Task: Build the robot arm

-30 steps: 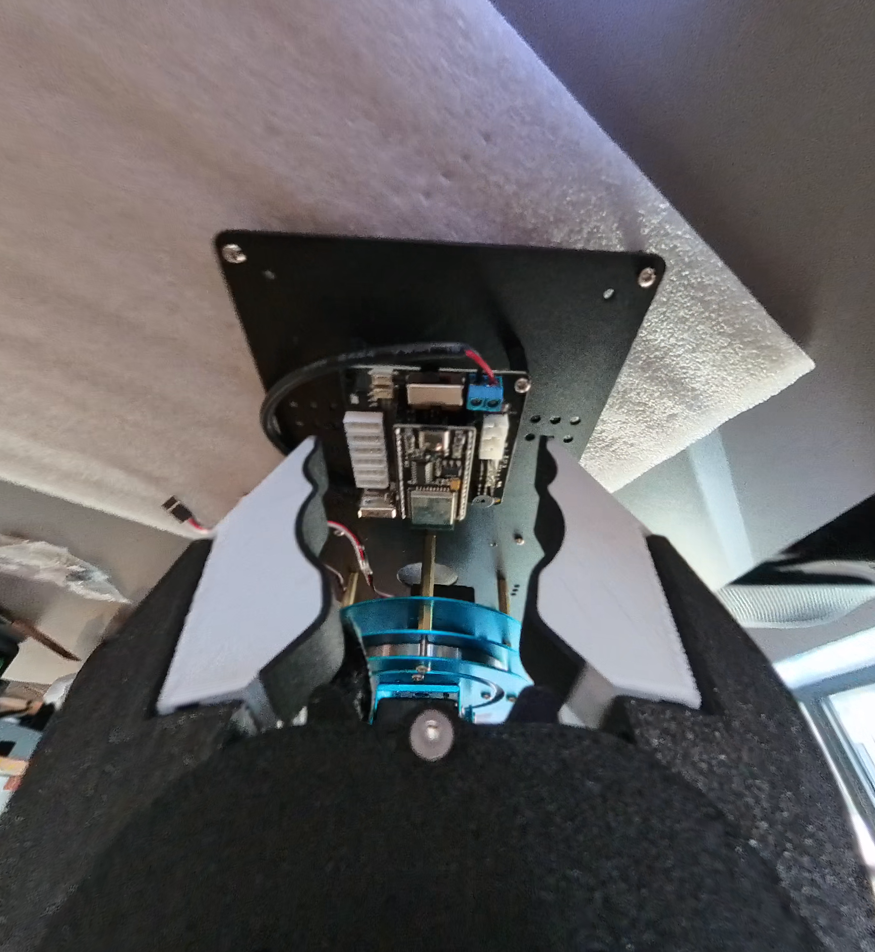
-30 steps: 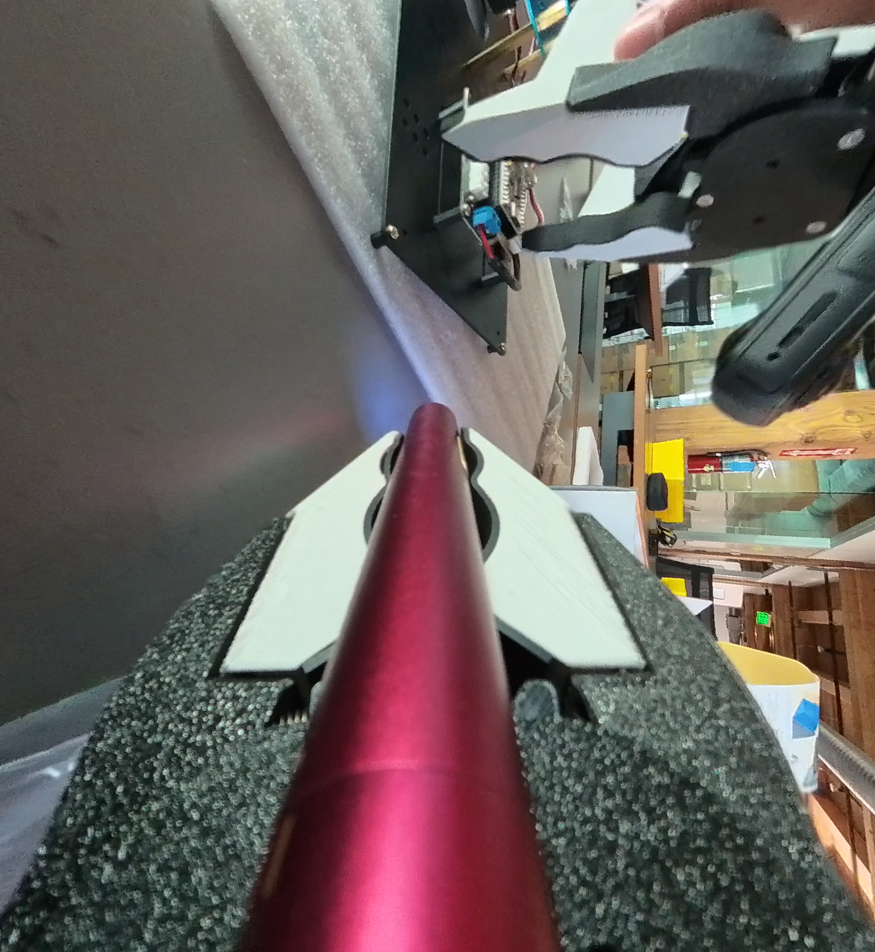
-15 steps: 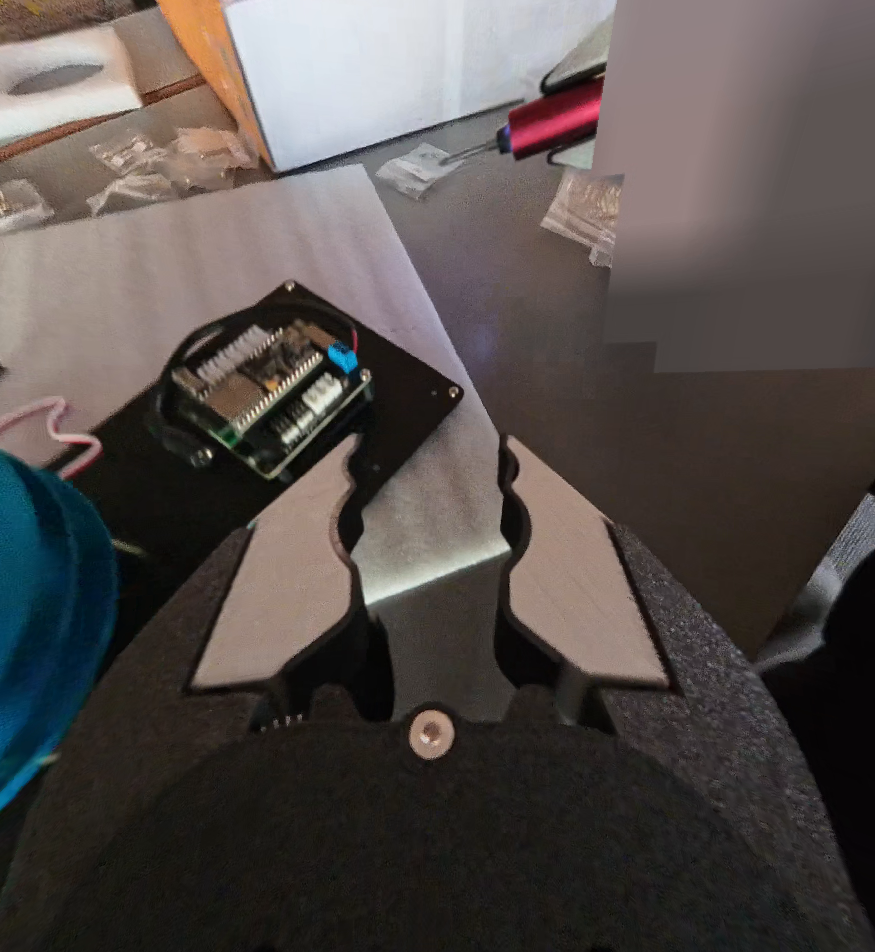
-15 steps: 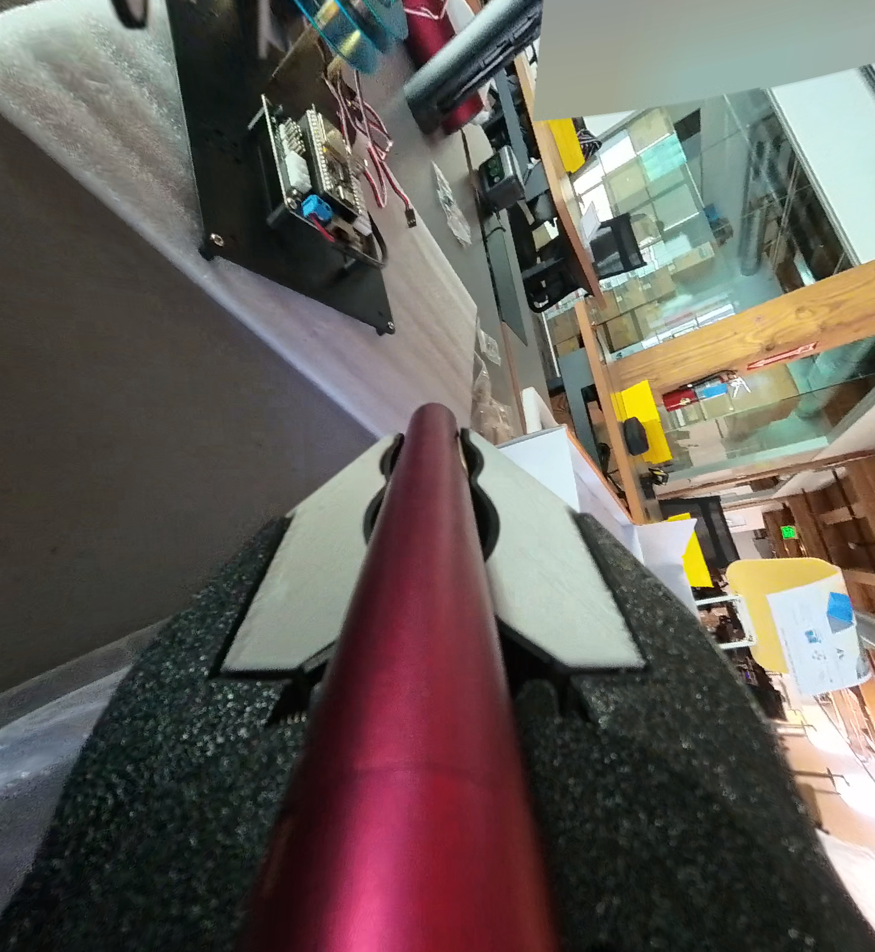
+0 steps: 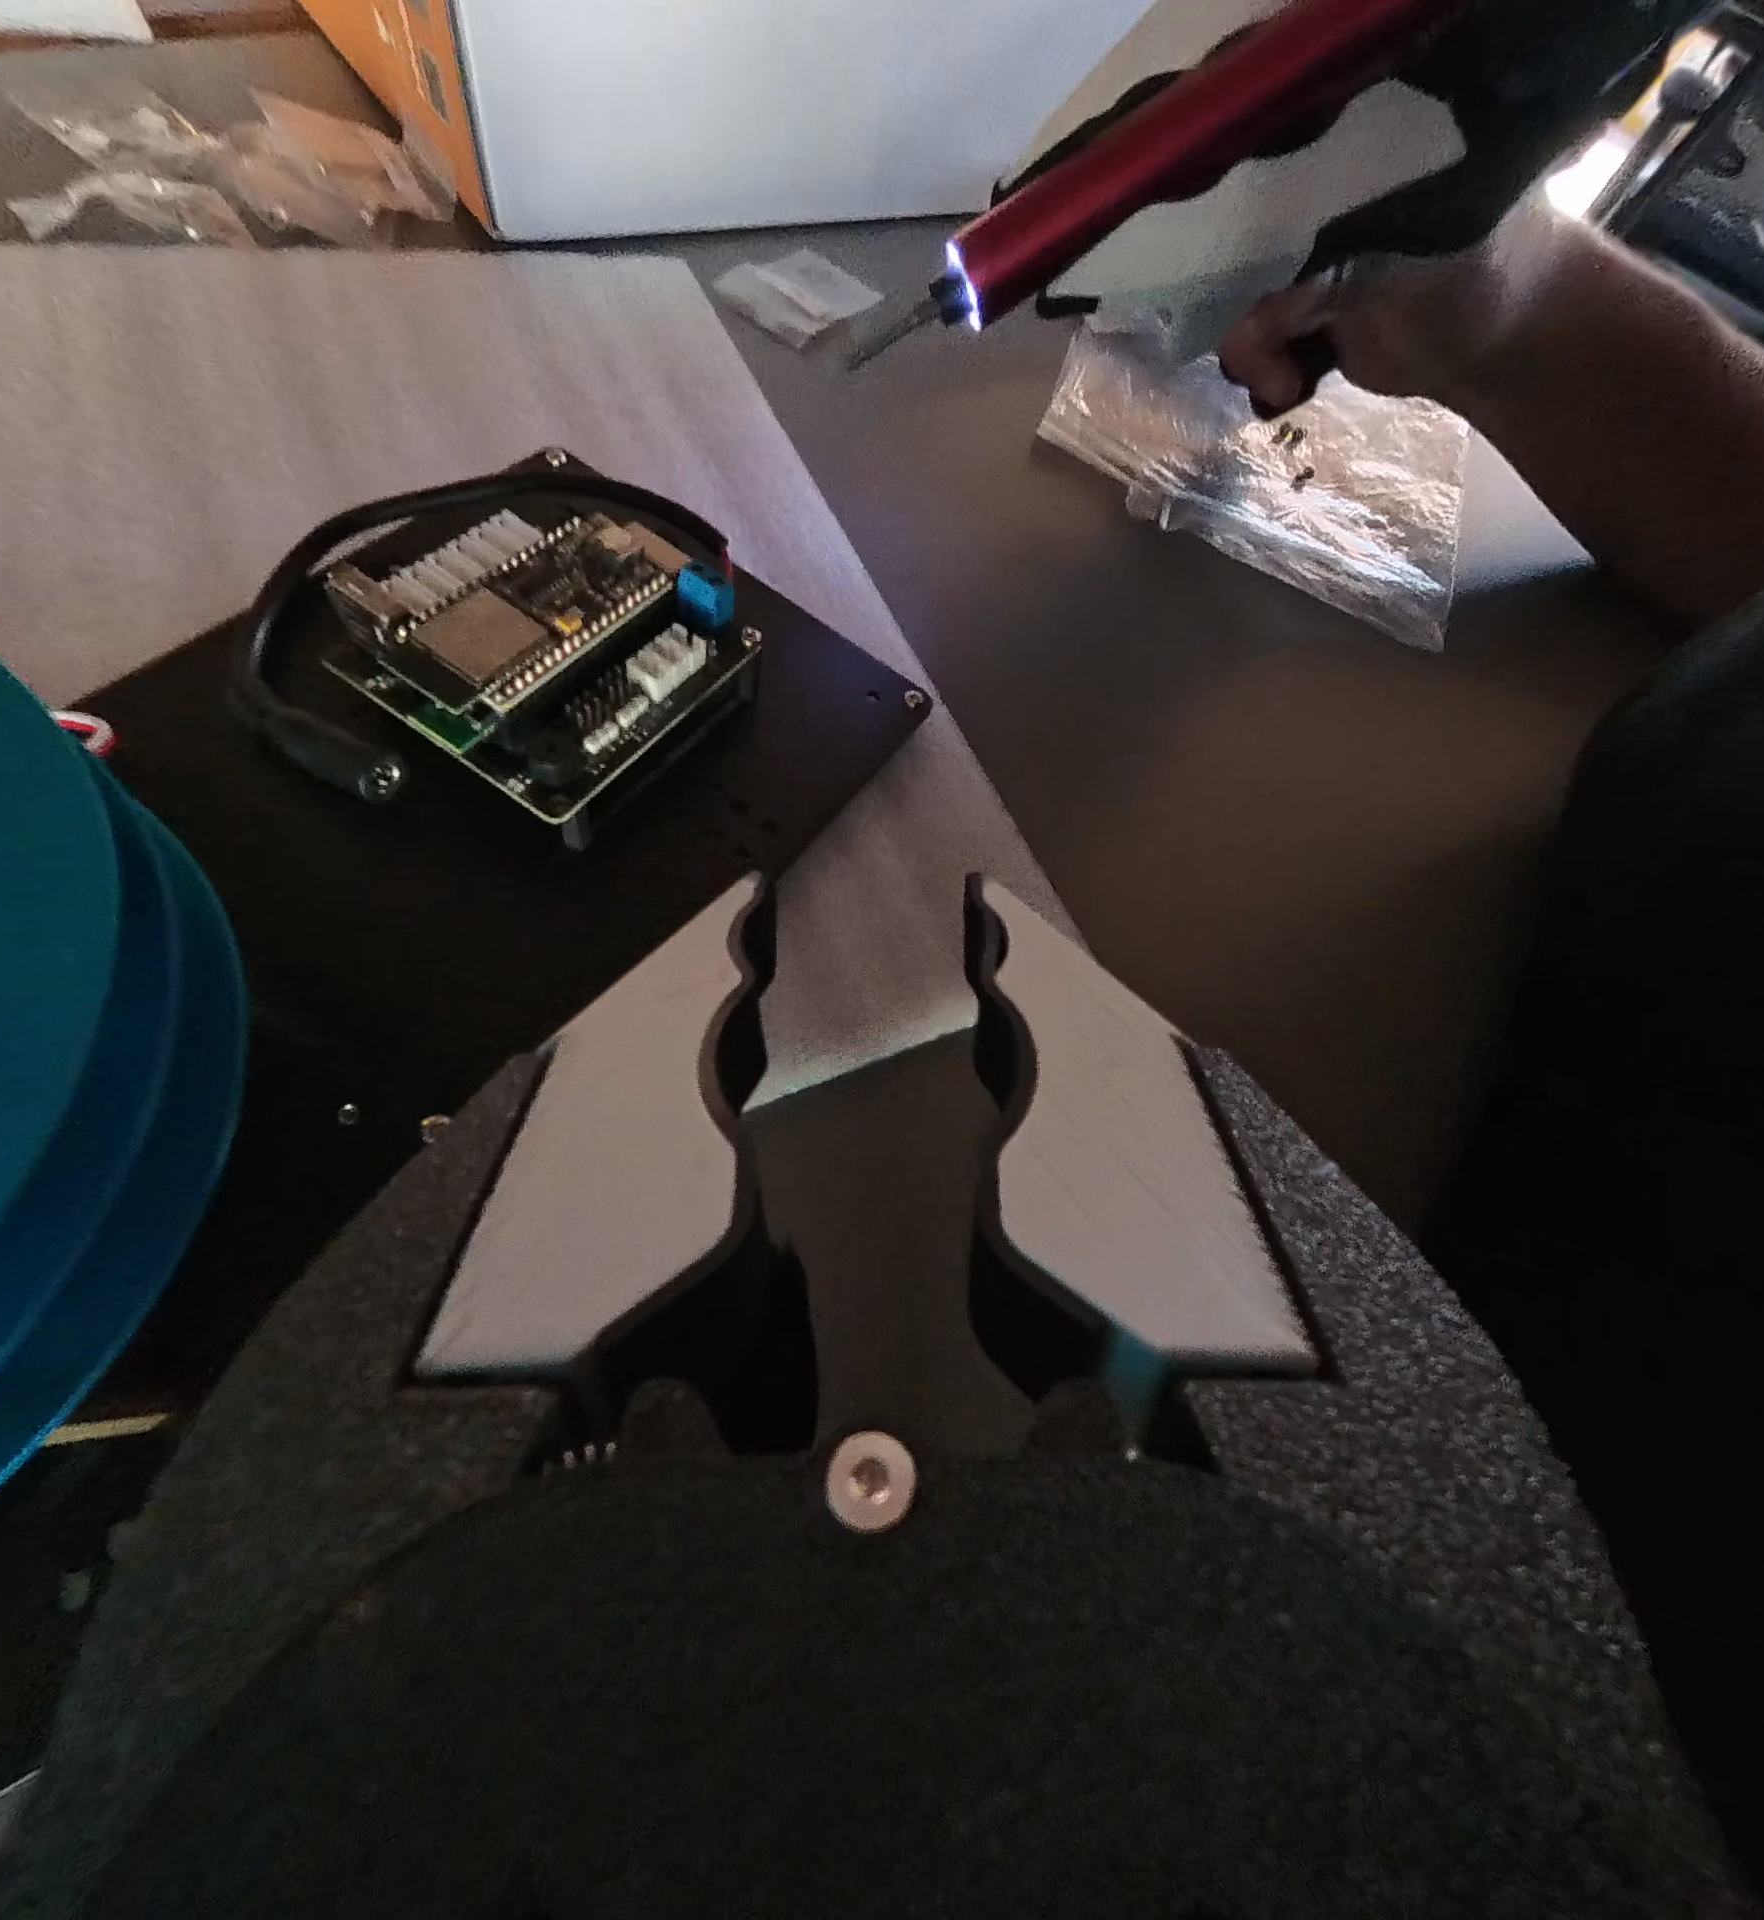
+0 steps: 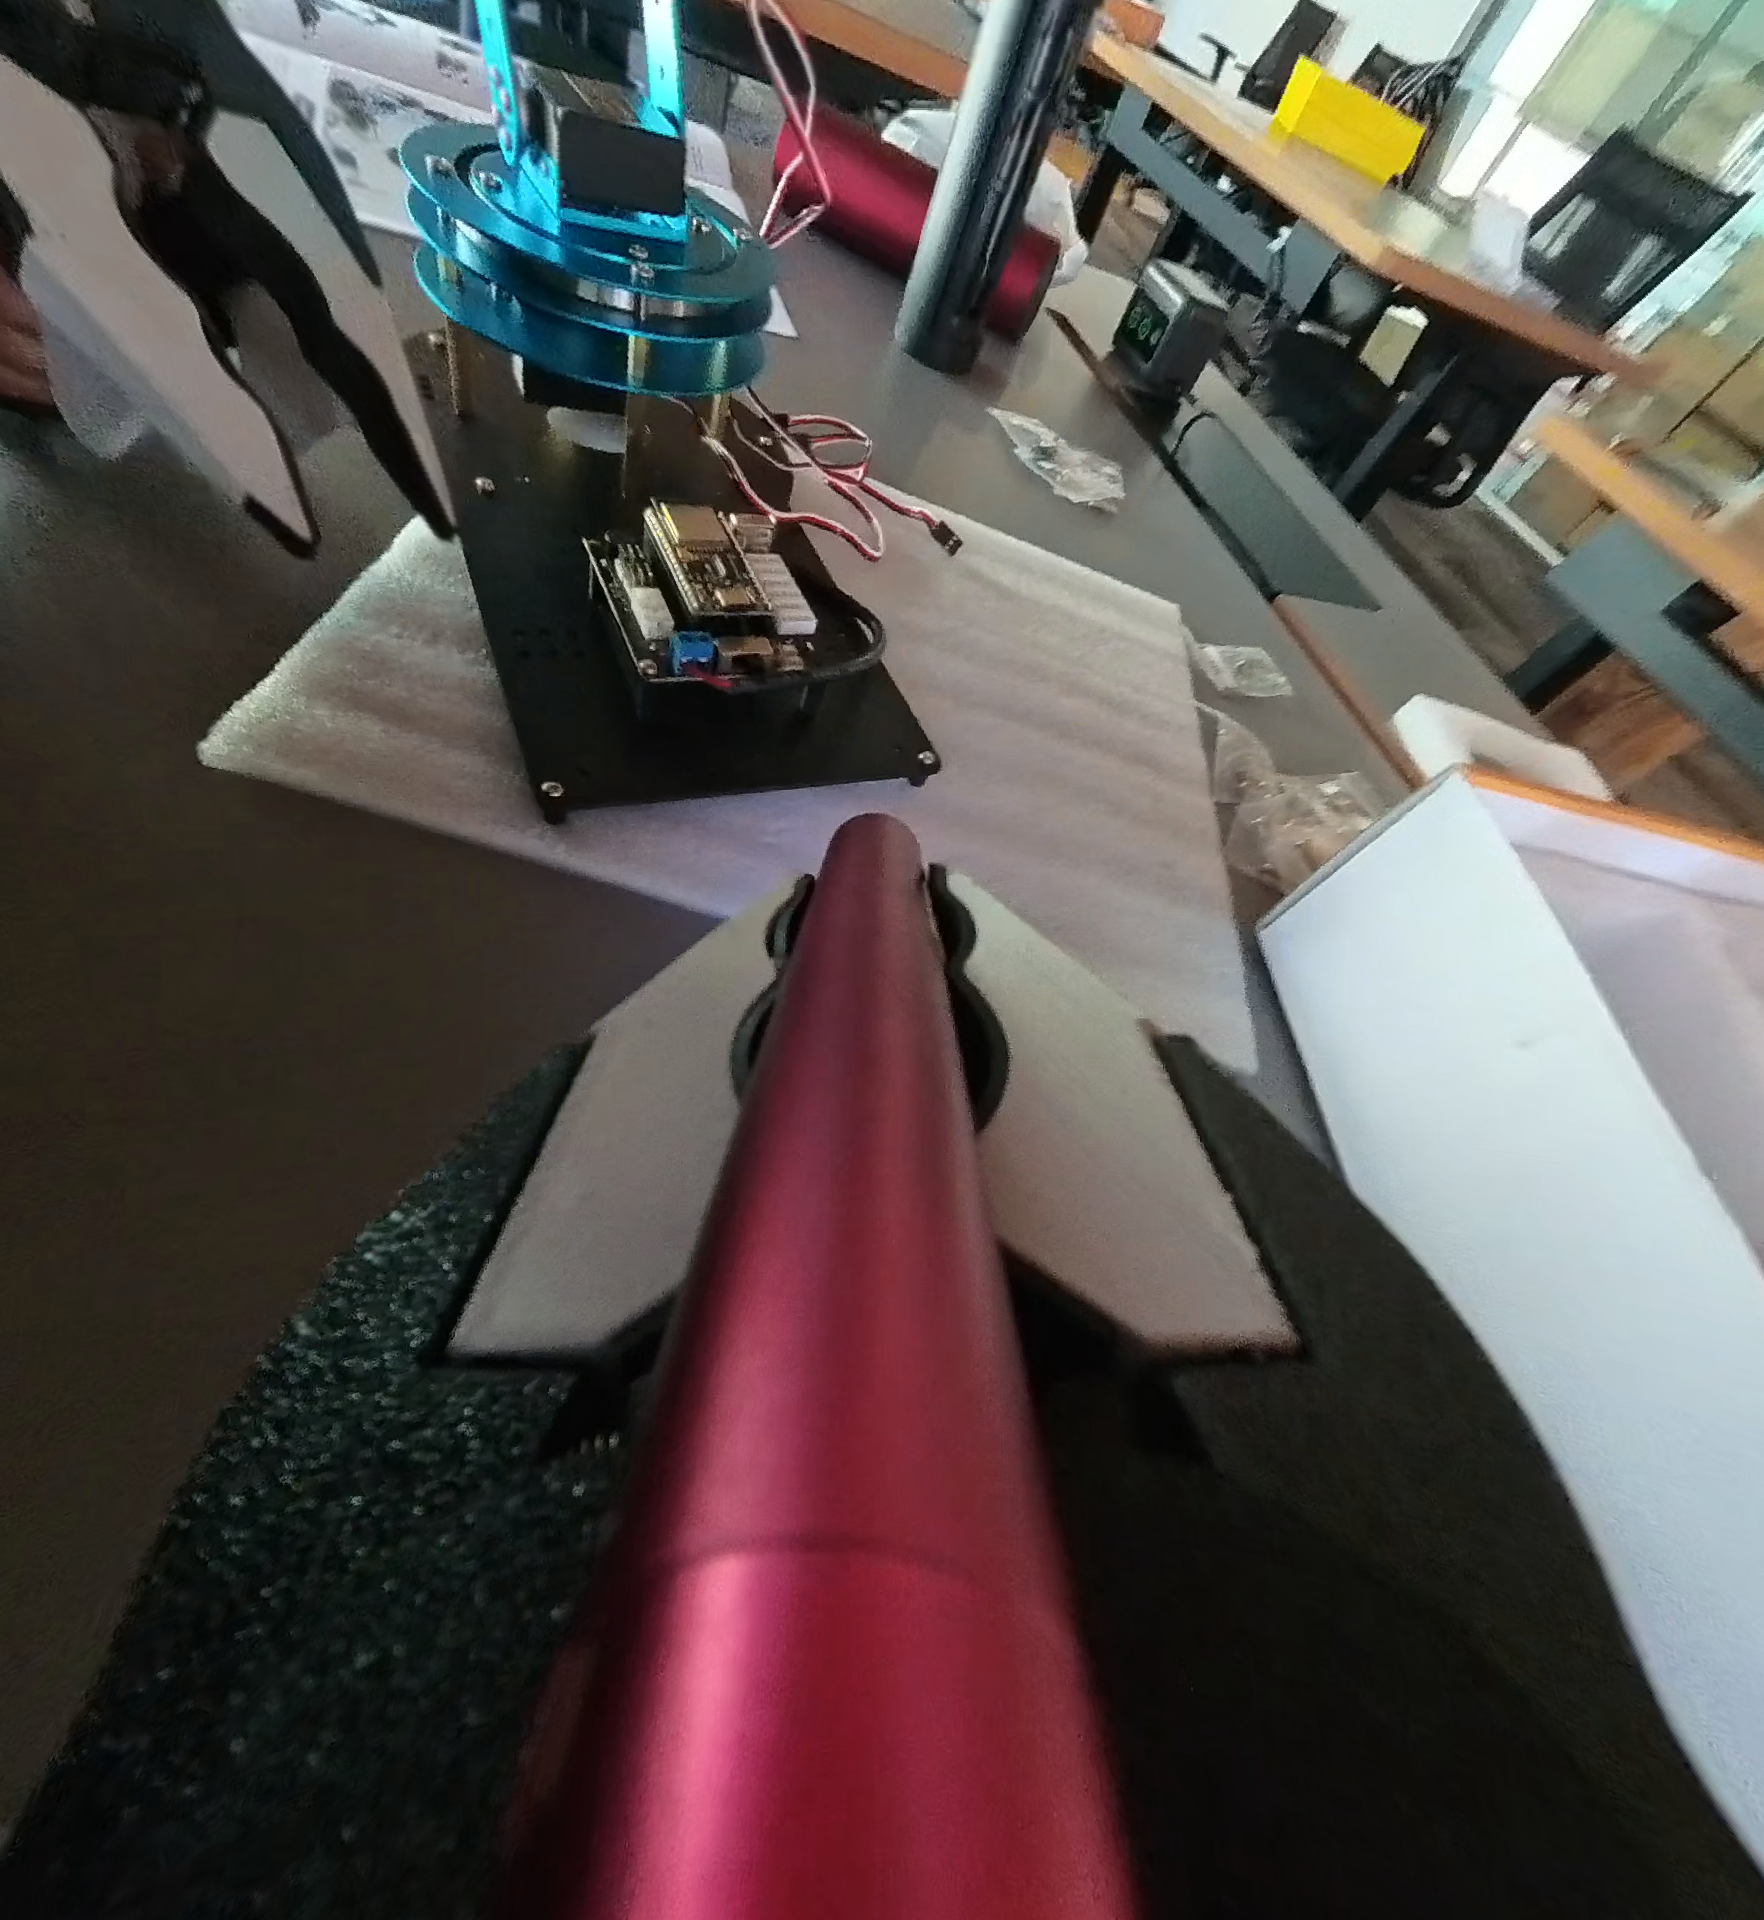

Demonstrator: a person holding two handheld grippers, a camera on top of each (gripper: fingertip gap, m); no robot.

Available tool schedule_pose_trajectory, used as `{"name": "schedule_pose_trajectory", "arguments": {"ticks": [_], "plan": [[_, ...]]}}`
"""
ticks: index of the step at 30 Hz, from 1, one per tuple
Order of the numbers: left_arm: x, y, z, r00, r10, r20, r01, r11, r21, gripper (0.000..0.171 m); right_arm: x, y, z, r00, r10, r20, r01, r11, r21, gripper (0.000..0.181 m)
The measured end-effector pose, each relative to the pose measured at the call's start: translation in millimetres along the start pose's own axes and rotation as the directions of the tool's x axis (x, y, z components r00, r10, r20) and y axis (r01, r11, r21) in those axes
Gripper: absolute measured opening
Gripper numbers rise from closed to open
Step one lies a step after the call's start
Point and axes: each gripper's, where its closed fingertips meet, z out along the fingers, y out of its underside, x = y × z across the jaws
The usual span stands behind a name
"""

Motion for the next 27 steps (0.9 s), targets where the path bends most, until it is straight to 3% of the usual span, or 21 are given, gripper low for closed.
{"name": "schedule_pose_trajectory", "arguments": {"ticks": [21,24,27], "plan": [[13.9,0.5,4.8,0.988,-0.035,-0.152,0.033,0.999,-0.016,0.036,13.1,1.6,-1.4,0.996,0.085,0.012,-0.085,0.996,-0.016,0.019],[19.1,-4.8,4.4,0.985,-0.016,-0.173,0.018,1.0,0.012,0.036,28.6,-7.2,-17.6,0.994,0.086,-0.063,-0.086,0.996,-0.005,0.019],[32.1,-14.4,8.6,0.978,0.073,-0.194,-0.064,0.997,0.049,0.036,47.0,-22.0,-58.9,0.971,0.107,-0.214,-0.107,0.994,0.01,0.02]]}}
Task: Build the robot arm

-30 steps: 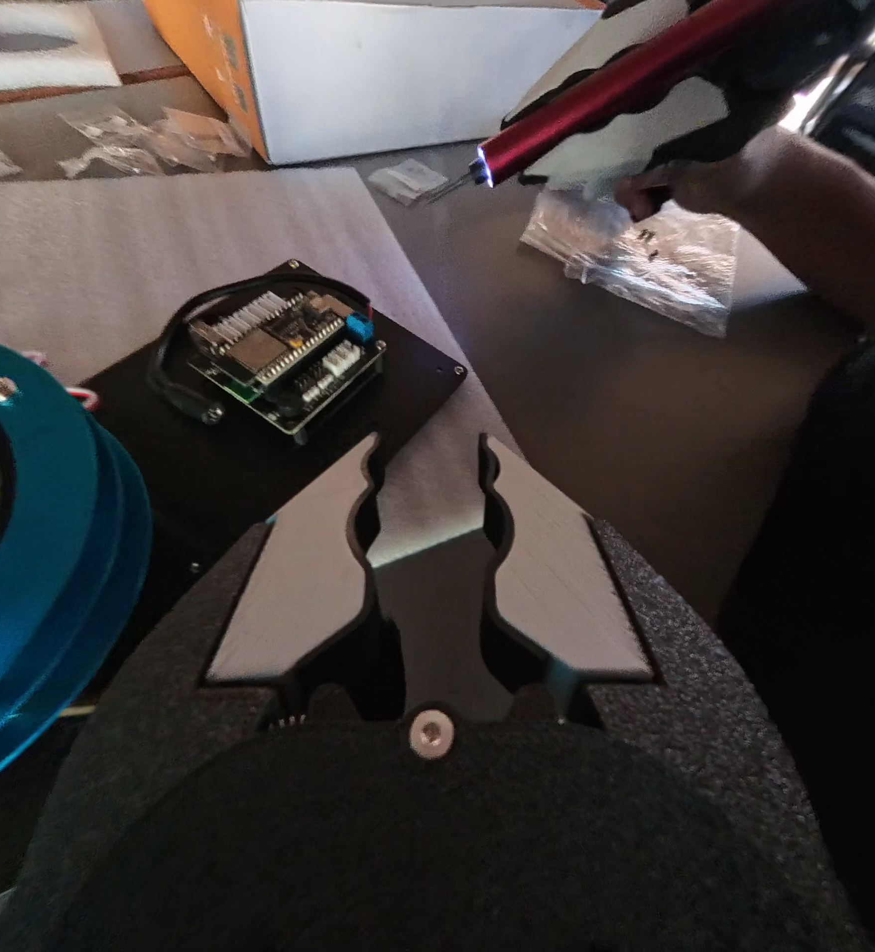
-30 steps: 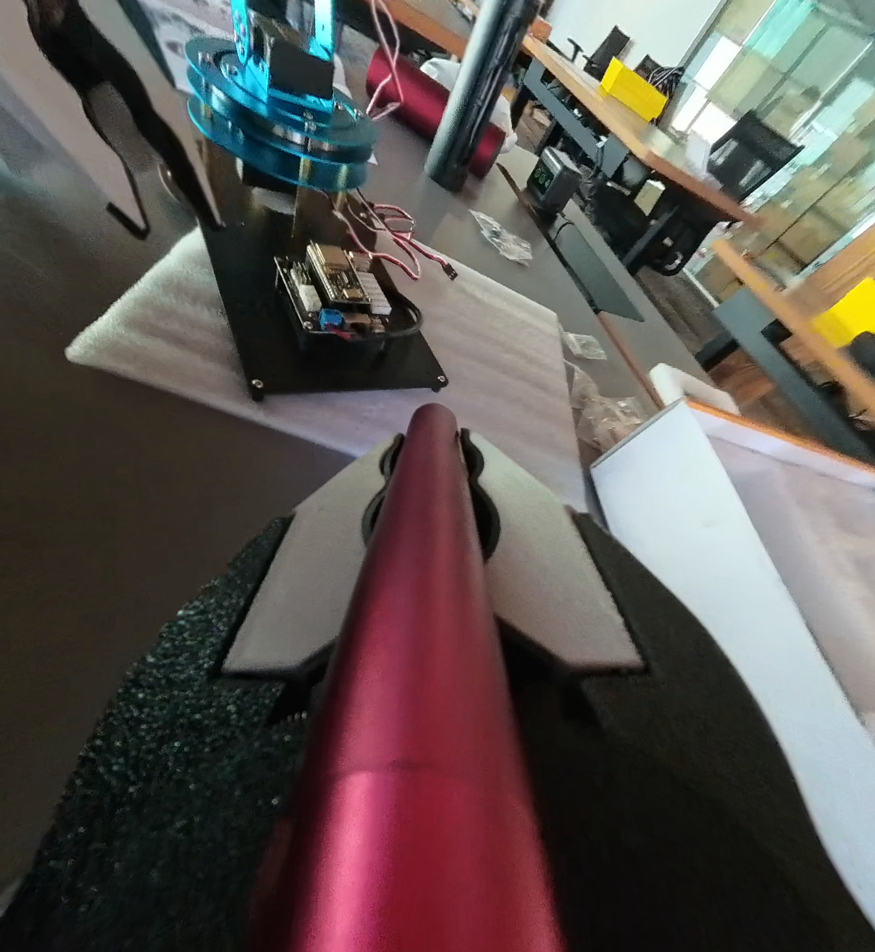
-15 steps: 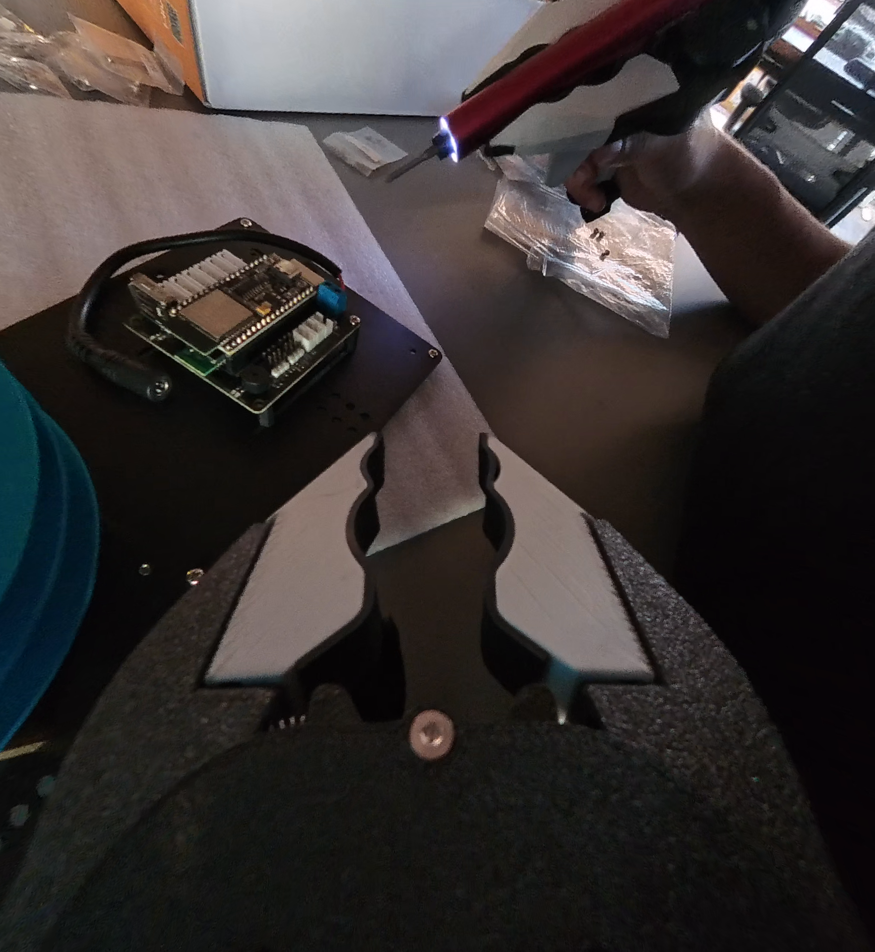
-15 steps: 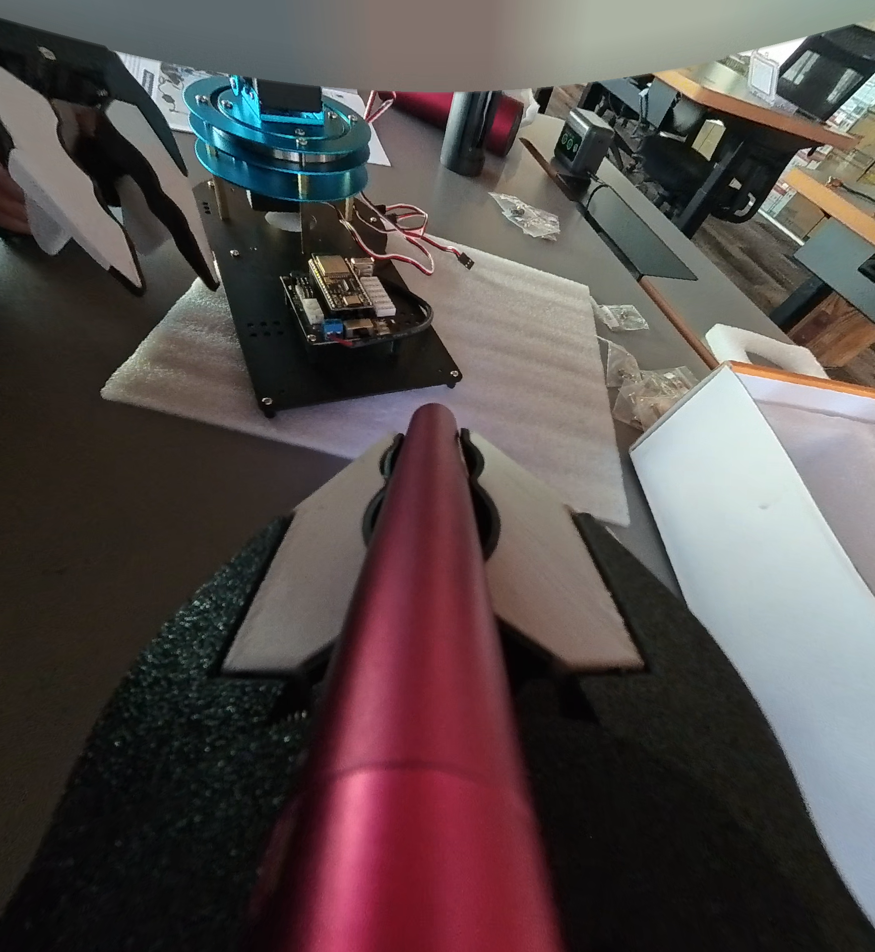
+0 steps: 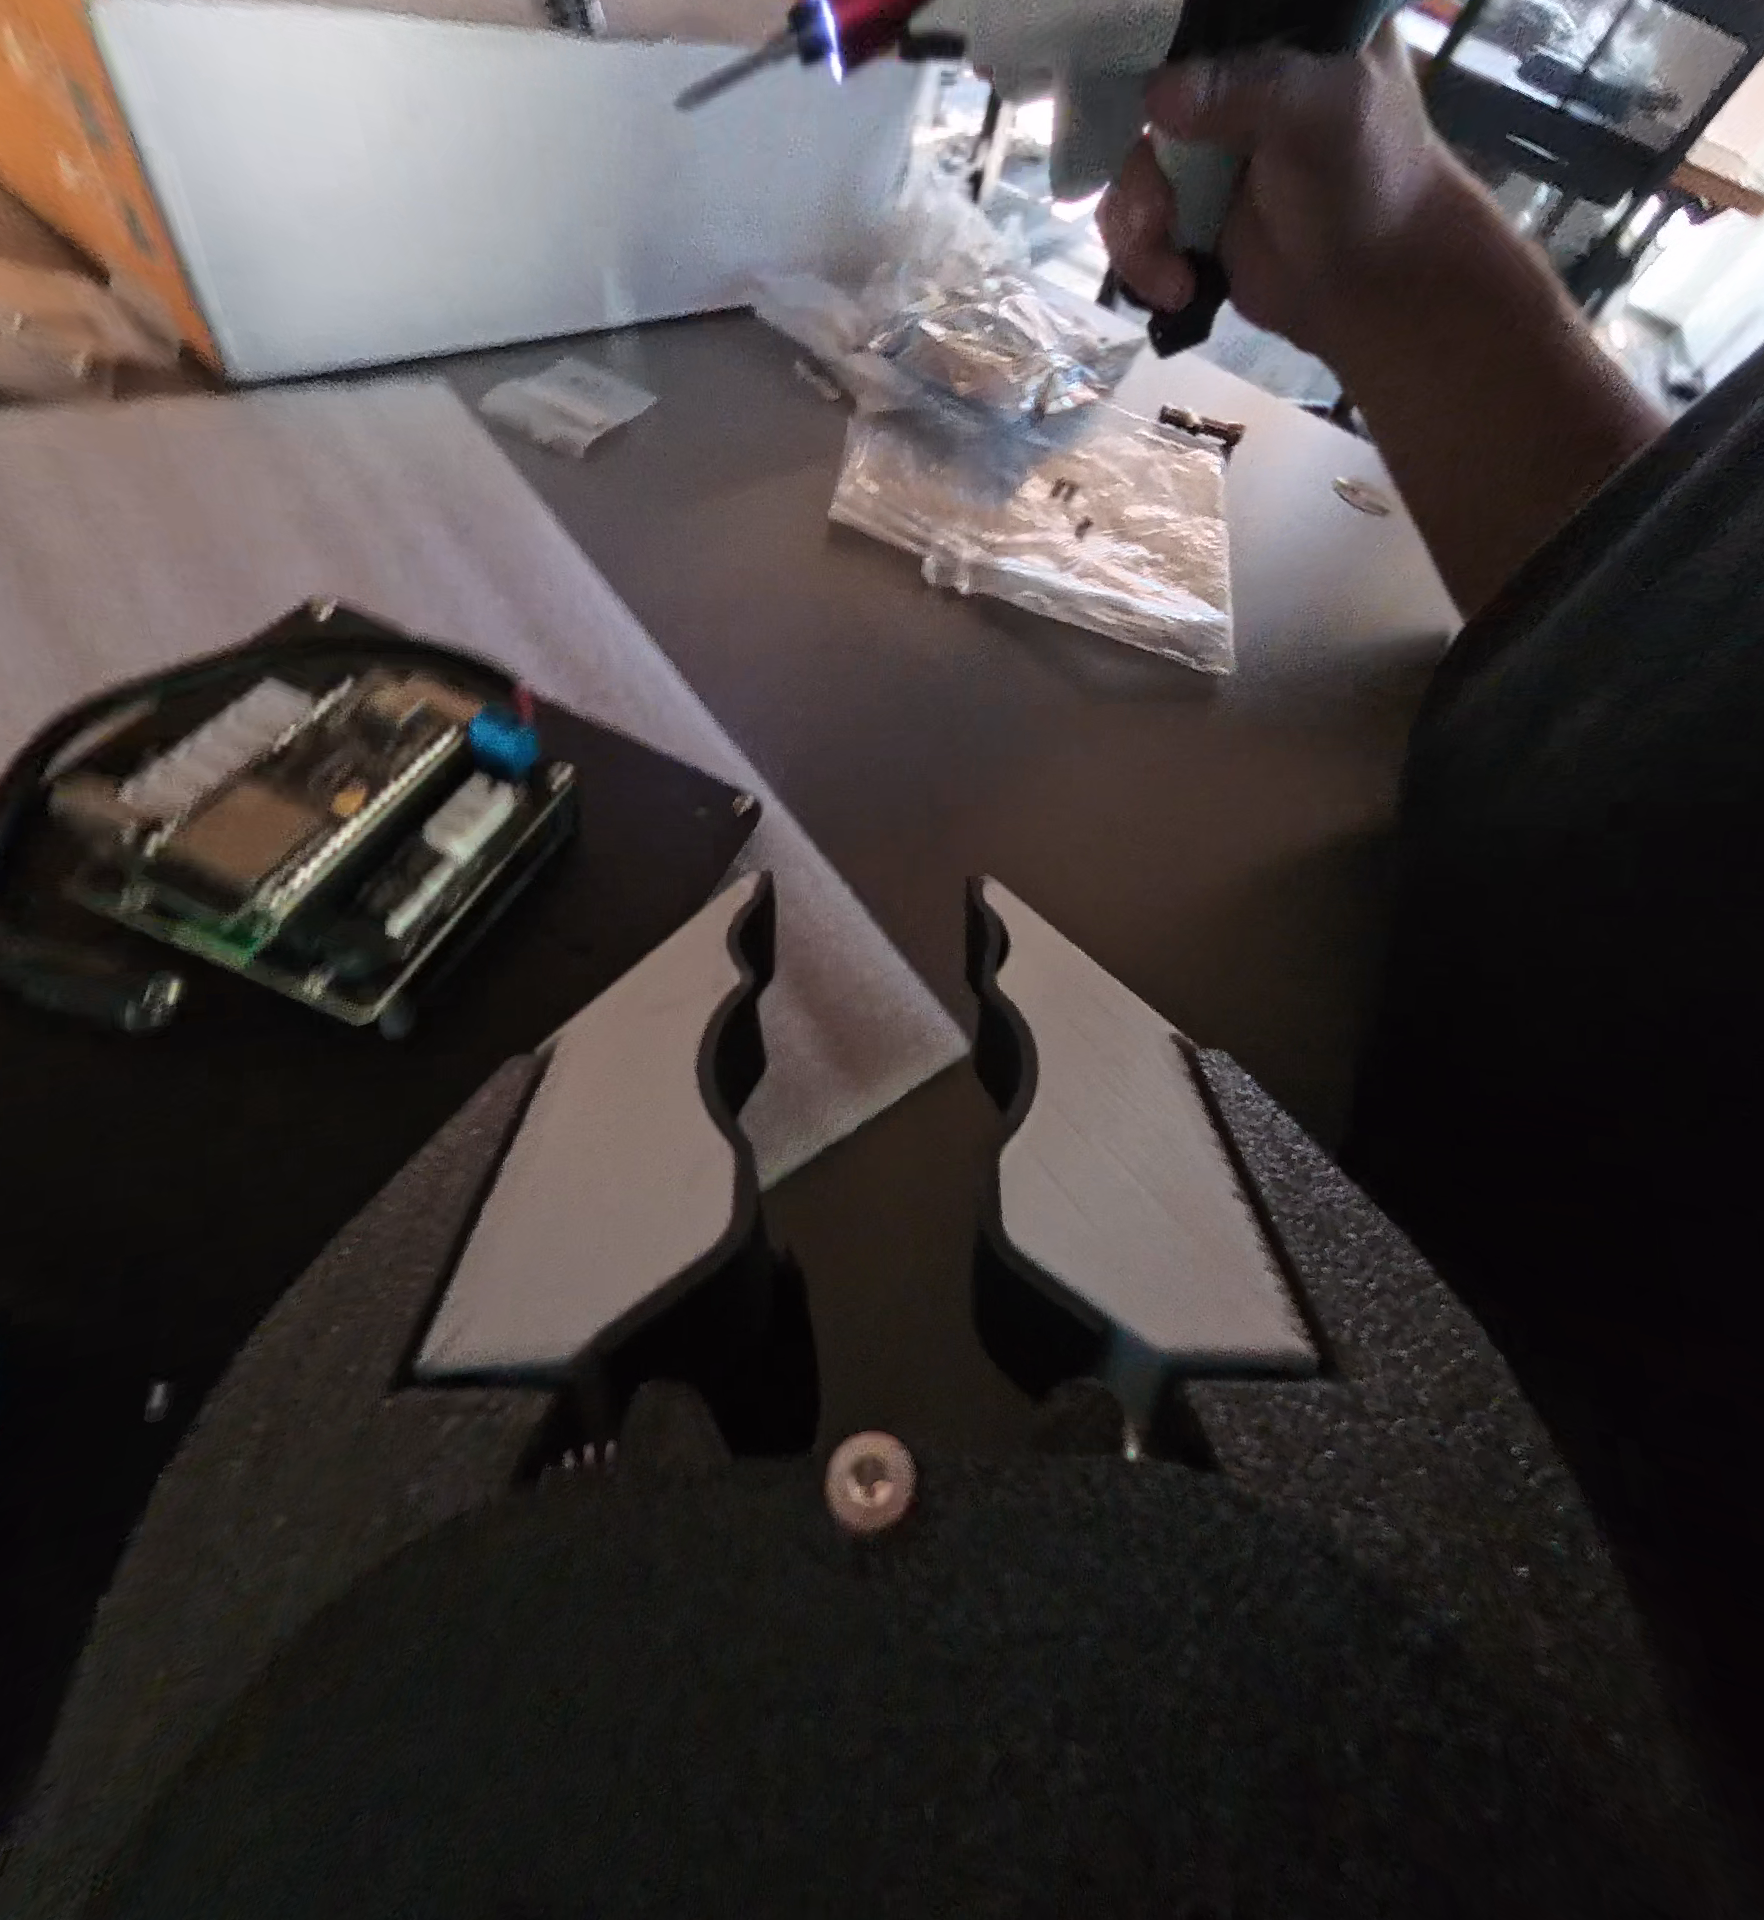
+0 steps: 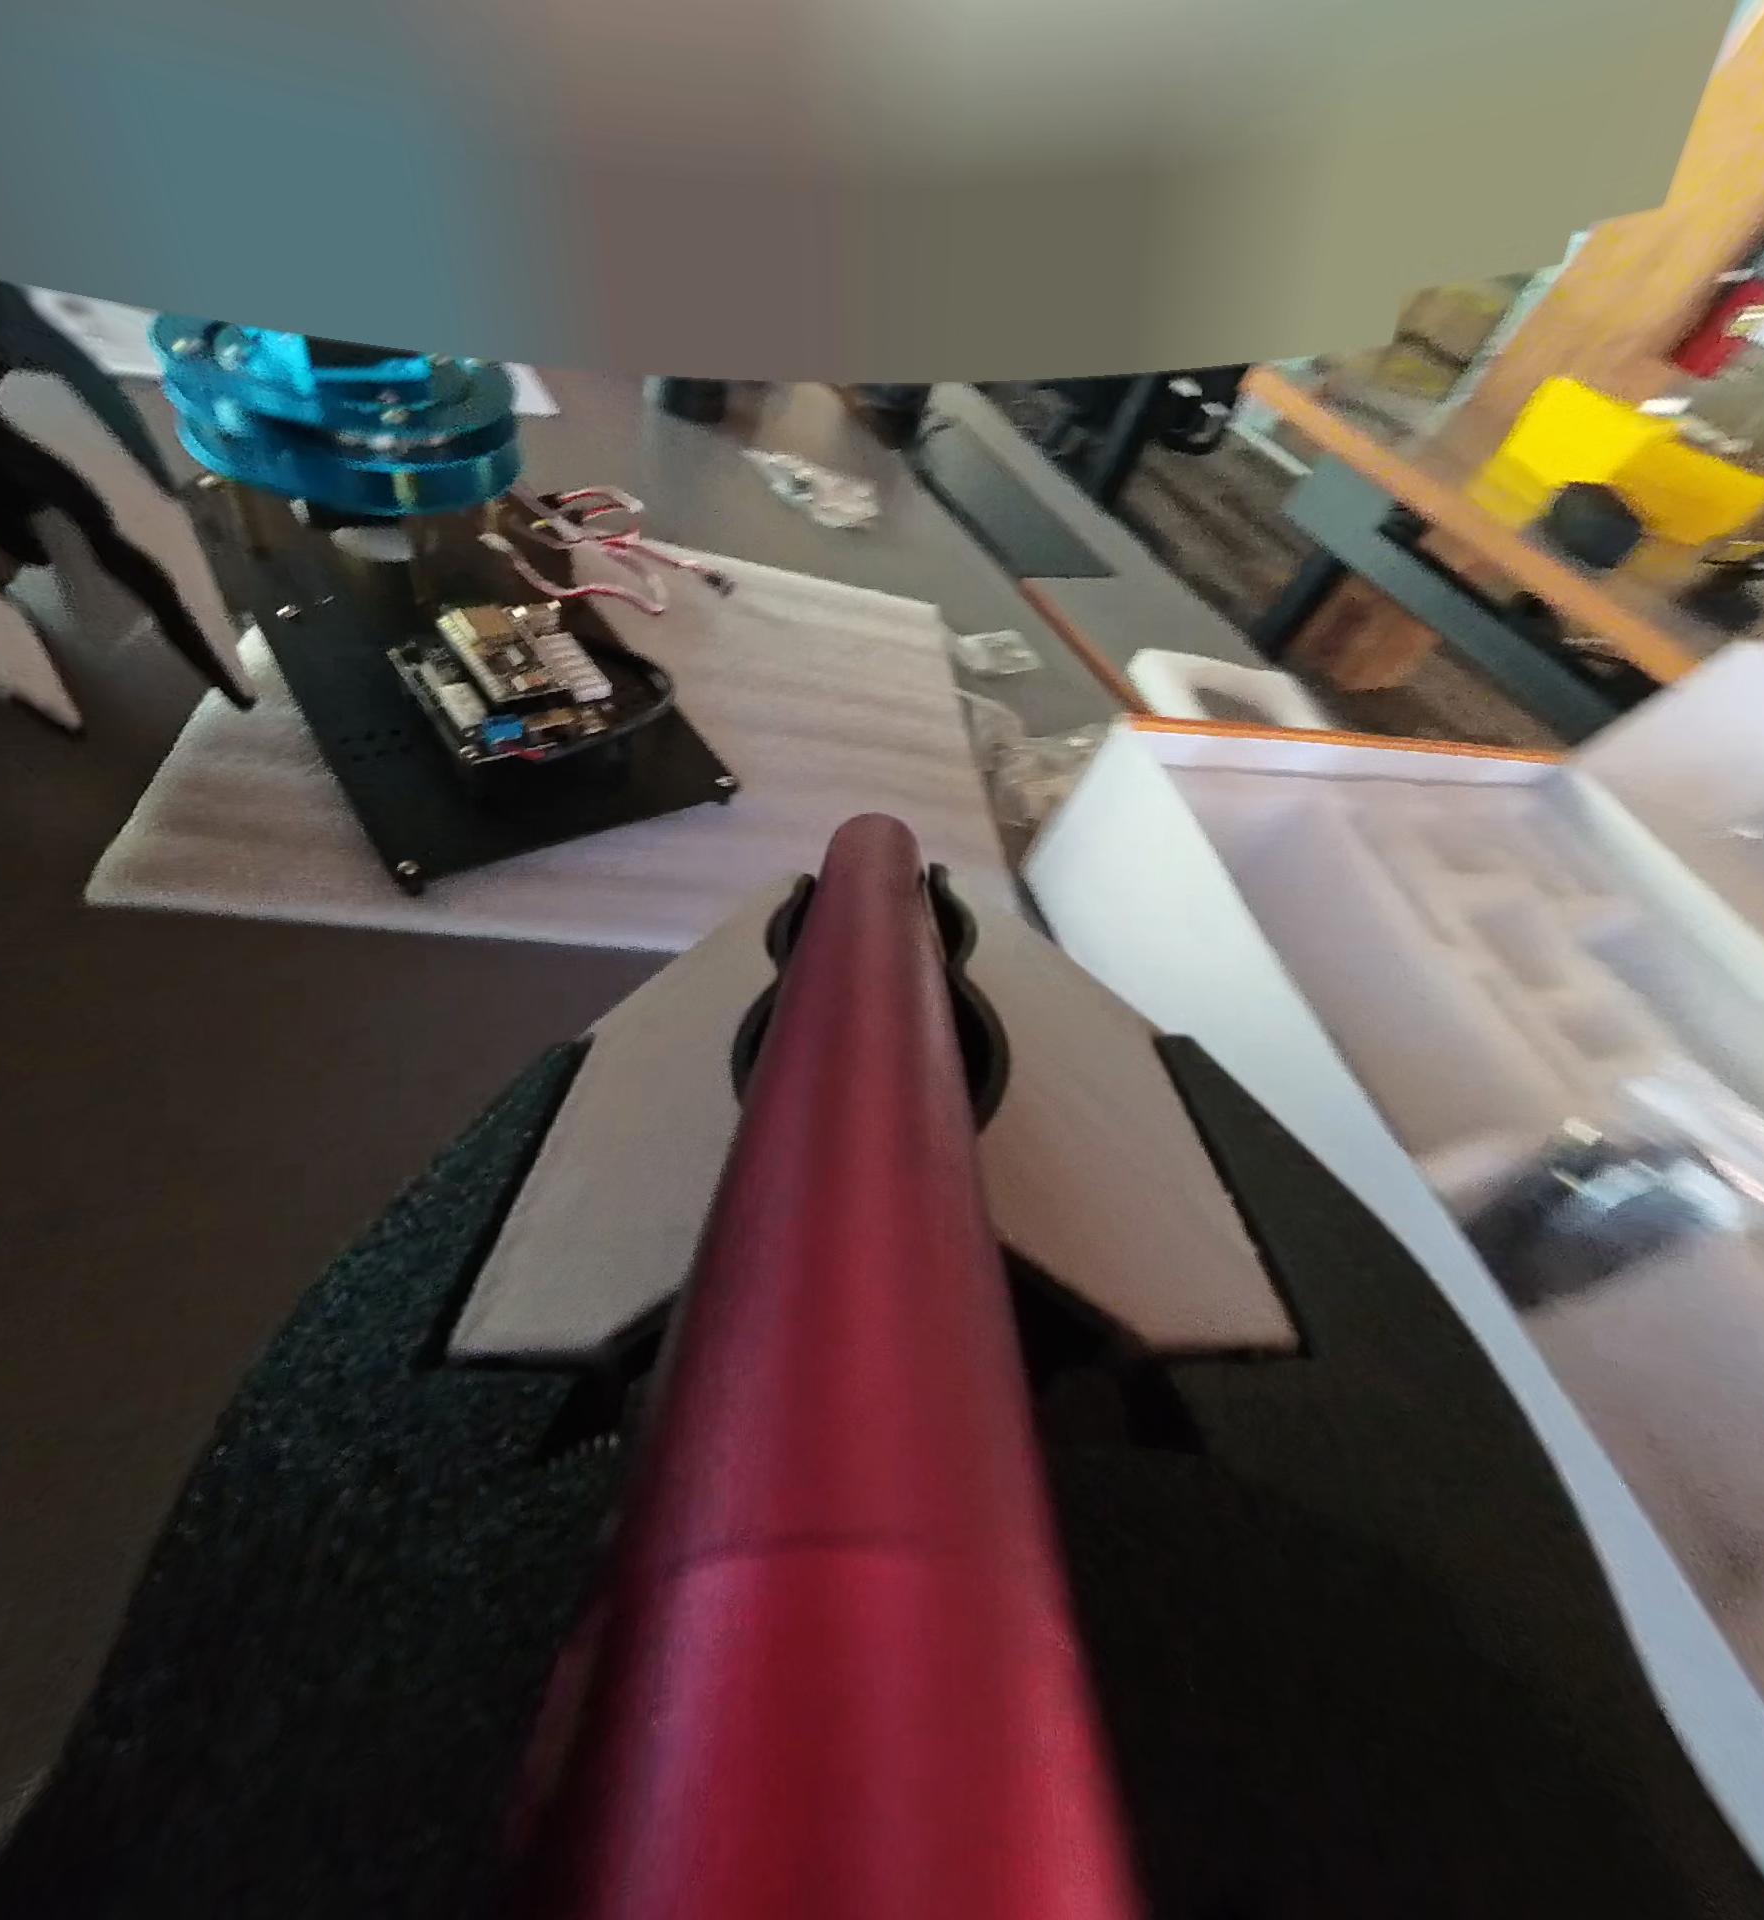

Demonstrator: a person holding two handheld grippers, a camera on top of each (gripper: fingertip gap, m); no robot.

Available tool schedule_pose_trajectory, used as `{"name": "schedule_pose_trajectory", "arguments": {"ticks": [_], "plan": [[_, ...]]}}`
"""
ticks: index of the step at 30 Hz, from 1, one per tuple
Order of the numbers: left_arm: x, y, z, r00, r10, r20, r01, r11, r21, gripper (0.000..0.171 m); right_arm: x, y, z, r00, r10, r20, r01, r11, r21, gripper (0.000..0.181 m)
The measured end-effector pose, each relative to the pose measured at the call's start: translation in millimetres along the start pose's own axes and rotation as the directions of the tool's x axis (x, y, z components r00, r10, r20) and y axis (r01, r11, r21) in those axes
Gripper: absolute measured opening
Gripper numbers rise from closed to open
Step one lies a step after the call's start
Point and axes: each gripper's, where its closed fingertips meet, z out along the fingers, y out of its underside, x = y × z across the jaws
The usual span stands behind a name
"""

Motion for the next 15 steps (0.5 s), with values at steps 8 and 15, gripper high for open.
{"name": "schedule_pose_trajectory", "arguments": {"ticks": [8,15], "plan": [[64.7,-31.7,69.6,0.934,0.307,-0.185,-0.317,0.948,-0.025,0.036,-16.0,38.4,-149.7,0.889,0.306,-0.34,-0.33,0.944,-0.014,0.02],[92.4,-57.0,164.5,0.886,0.38,-0.266,-0.429,0.89,-0.157,0.034,-39.2,100.4,-198.0,0.764,0.464,-0.448,-0.482,0.872,0.08,0.02]]}}
